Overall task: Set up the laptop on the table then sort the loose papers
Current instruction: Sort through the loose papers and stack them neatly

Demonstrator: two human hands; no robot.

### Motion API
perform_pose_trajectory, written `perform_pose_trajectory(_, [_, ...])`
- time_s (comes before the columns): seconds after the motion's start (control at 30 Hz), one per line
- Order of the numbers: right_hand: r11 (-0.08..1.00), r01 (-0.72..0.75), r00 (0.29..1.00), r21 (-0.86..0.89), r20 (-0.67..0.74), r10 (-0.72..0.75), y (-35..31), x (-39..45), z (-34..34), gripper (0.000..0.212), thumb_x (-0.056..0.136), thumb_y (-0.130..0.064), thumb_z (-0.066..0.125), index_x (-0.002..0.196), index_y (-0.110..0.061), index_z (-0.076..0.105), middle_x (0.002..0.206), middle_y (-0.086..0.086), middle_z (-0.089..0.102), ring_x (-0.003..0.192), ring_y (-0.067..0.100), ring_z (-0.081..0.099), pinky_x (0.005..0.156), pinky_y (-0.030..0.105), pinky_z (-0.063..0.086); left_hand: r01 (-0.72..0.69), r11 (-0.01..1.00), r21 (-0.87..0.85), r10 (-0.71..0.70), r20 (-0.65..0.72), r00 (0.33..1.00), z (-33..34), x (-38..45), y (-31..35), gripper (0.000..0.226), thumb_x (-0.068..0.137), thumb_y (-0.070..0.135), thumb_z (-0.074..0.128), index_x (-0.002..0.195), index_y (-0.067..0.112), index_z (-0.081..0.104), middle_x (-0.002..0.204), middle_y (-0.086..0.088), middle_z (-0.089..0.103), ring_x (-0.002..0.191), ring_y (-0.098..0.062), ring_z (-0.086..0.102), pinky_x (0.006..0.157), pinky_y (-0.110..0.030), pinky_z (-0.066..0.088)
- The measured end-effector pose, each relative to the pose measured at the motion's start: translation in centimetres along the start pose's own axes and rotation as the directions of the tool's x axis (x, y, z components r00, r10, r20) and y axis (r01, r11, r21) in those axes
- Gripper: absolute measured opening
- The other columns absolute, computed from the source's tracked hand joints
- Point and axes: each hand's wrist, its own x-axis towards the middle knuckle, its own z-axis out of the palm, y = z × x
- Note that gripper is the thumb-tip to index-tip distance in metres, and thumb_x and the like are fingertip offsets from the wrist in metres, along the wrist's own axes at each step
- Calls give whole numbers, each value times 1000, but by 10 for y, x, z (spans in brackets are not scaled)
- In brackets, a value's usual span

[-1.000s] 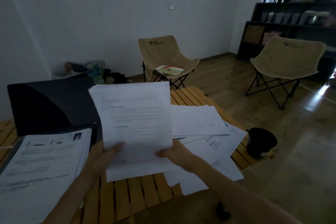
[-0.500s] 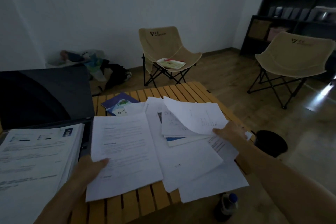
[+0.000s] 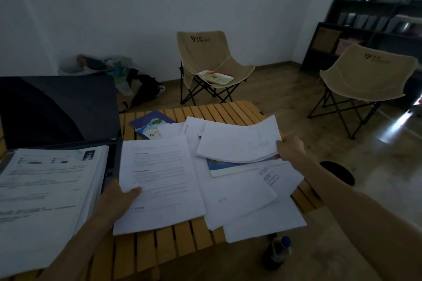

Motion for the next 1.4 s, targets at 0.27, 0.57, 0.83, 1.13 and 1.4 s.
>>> perform_pose_trajectory(0.27, [992,-21,992,-121,119,35,-5,-36,-11,8,96,-8,54,88,-7,57,71,14,71,50,17,65,46,24,44,-75,950,304,64,47,997,-2,-22,10,57,88,40,69,132,6,55,121,-18,63,90,-24,59,71,-31,51])
perform_pose_trajectory(0.57, [892,49,990,-450,138,15,44,-53,12,14,94,-8,56,83,-7,65,89,10,62,85,26,63,67,30,50,-72,965,250,65,37,997,4,-20,13,61,86,24,74,133,-2,45,127,-21,57,100,-30,58,71,-30,46])
perform_pose_trajectory(0.83, [877,-150,986,457,130,101,-14,-68,-10,13,98,-16,56,99,-4,61,78,13,75,62,18,68,56,27,48,-34,871,490,60,-38,997,14,-21,15,73,85,38,72,137,-1,38,127,-24,52,105,-35,57,74,-38,51])
perform_pose_trajectory(1.13, [619,147,856,772,215,-471,-147,-171,-57,21,93,-10,58,73,-10,52,79,17,73,59,19,66,50,24,41,-626,778,56,614,142,776,65,-64,113,76,85,42,71,148,26,31,140,16,39,127,-3,38,106,-29,34])
perform_pose_trajectory(1.4, [661,324,825,677,141,-548,-133,-144,-44,27,102,-25,53,100,-2,68,98,16,75,85,28,72,70,33,56,-416,799,-436,440,-48,897,61,-57,118,29,100,15,51,126,17,63,112,5,71,100,-10,67,82,-31,55])
